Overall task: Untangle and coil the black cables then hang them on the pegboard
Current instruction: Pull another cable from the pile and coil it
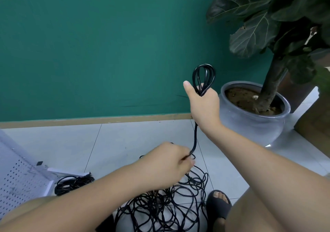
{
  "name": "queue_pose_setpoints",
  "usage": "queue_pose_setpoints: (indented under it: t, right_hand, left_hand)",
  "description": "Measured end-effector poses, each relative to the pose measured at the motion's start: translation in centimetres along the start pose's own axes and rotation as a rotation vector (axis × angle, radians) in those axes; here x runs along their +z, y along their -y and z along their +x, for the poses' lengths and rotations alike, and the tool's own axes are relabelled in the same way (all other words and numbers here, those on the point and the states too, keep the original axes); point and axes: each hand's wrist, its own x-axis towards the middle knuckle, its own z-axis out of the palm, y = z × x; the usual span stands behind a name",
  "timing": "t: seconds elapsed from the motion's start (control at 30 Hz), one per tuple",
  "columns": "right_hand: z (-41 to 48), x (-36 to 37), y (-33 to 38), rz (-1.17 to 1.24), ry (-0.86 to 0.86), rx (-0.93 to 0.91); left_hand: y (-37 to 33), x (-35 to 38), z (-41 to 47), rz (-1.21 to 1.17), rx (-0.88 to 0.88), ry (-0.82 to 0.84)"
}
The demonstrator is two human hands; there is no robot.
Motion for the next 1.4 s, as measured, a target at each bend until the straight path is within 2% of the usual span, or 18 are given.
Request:
queue_pose_setpoints:
  t: [0.07, 0.17, 0.27, 0.33, 0.47, 0.6, 0.67, 0.73, 0.8, 1.03, 1.17, 1.33, 1.4]
  right_hand:
    - [0.2, -0.2, -0.3, -0.096, 0.017, -0.076]
    - [0.1, -0.3, -0.9, -0.204, 0.065, -0.146]
    - [0.2, -0.6, -1.7, -0.283, 0.115, -0.144]
    - [0.5, -0.8, -2.2, -0.335, 0.169, -0.099]
    - [-0.5, -0.9, -1.9, -0.377, 0.343, -0.041]
    - [-3.0, -0.1, -0.7, -0.276, 0.483, -0.078]
    - [-4.3, 0.1, -0.3, -0.197, 0.58, -0.086]
    - [-5.3, 0.0, 0.0, -0.079, 0.701, -0.036]
    - [-5.5, -0.4, 0.3, -0.009, 0.778, -0.008]
    - [-6.2, -0.6, 0.5, -0.114, 0.914, -0.13]
    - [-6.4, -0.9, 0.5, -0.108, 0.846, -0.165]
    - [-6.4, -1.3, 0.8, -0.066, 0.78, -0.185]
    - [-6.3, -1.5, 0.9, -0.106, 0.789, -0.178]
  left_hand:
    - [0.0, -1.6, -0.3, -0.122, -0.009, -0.072]
    - [0.6, -3.5, -0.9, -0.292, -0.018, -0.064]
    - [1.2, -4.0, -1.4, -0.369, -0.029, 0.033]
    - [1.6, -4.0, -1.5, -0.396, -0.04, 0.007]
    - [2.7, -4.8, -1.0, -0.234, -0.018, -0.328]
    - [2.9, -6.0, -0.7, -0.124, 0.111, -0.622]
    - [2.9, -6.4, -0.6, -0.181, 0.14, -0.728]
    - [2.8, -6.6, -0.7, -0.298, 0.135, -0.791]
    - [2.7, -6.9, -0.8, -0.314, 0.134, -0.834]
    - [3.0, -7.4, -0.3, -0.163, 0.139, -0.912]
    - [3.1, -7.3, 0.2, -0.183, 0.147, -0.928]
    - [2.7, -7.3, 0.7, -0.368, 0.025, -0.774]
    - [2.5, -7.2, 0.9, -0.513, 0.025, -0.709]
